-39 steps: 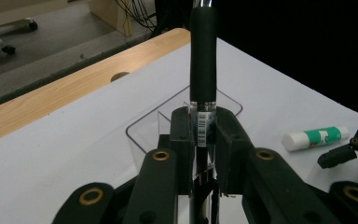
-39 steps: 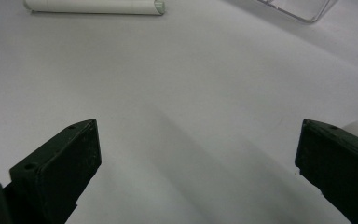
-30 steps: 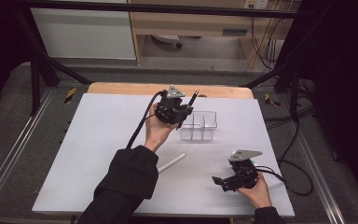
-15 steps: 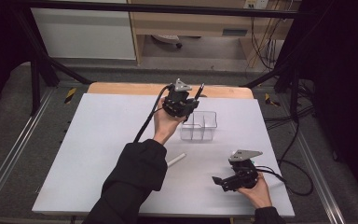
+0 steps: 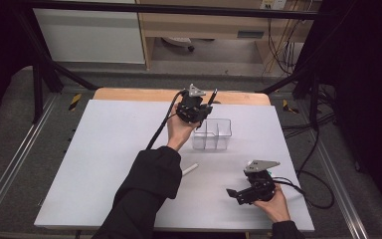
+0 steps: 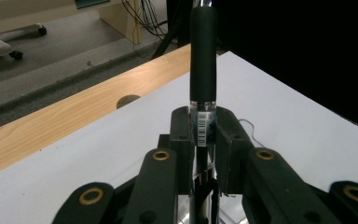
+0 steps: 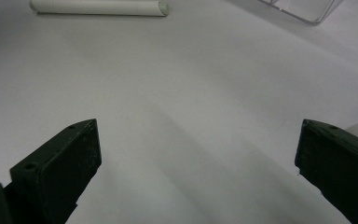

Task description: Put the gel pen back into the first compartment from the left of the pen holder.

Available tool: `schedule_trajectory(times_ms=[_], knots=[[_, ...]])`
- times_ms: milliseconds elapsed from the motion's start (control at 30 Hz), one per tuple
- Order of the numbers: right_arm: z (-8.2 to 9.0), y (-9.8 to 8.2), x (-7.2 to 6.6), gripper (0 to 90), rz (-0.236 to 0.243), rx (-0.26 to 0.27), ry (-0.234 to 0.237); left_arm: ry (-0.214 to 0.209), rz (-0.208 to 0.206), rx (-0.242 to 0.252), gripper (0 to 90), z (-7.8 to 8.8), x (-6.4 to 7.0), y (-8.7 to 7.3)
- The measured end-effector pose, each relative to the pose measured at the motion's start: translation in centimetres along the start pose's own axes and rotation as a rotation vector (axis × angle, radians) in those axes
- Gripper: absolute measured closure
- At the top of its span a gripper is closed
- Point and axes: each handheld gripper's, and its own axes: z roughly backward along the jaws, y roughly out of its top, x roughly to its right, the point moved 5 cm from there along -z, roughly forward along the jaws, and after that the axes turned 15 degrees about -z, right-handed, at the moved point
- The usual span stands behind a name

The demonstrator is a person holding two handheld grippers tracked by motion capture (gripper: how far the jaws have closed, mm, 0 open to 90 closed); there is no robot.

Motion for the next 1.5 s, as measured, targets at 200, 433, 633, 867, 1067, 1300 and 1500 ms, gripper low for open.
schedule_trajectory(times_ms=[200,433,633,867,1067,1300,1500], knots=[[-0.1,0.0,0.0,1.0,0.004,-0.001,0.001,-0.005,0.010,-0.024,78.3,-1.1,-0.4,-0.8],[-0.1,-0.1,0.0,1.0,0.002,-0.002,0.002,-0.014,-0.015,-0.048,78.3,-1.8,0.1,-1.4],[-0.1,-0.1,-0.1,1.0,0.003,-0.010,0.005,-0.031,-0.013,-0.061,78.3,-2.1,0.6,-2.3],[-0.1,-0.1,-0.1,1.0,0.004,-0.010,0.006,-0.038,-0.016,-0.068,78.3,-2.0,1.1,-3.2],[-0.1,-0.1,-0.1,1.0,0.003,-0.012,0.007,-0.044,-0.022,-0.089,78.3,-2.1,1.3,-3.8],[-0.1,-0.1,-0.1,1.1,0.006,-0.011,0.007,-0.075,-0.025,-0.098,75.5,-1.7,1.6,-4.2],[-0.2,-0.1,-0.1,1.1,0.004,-0.014,0.004,-0.085,-0.048,-0.099,61.0,0.0,1.4,-4.2]])
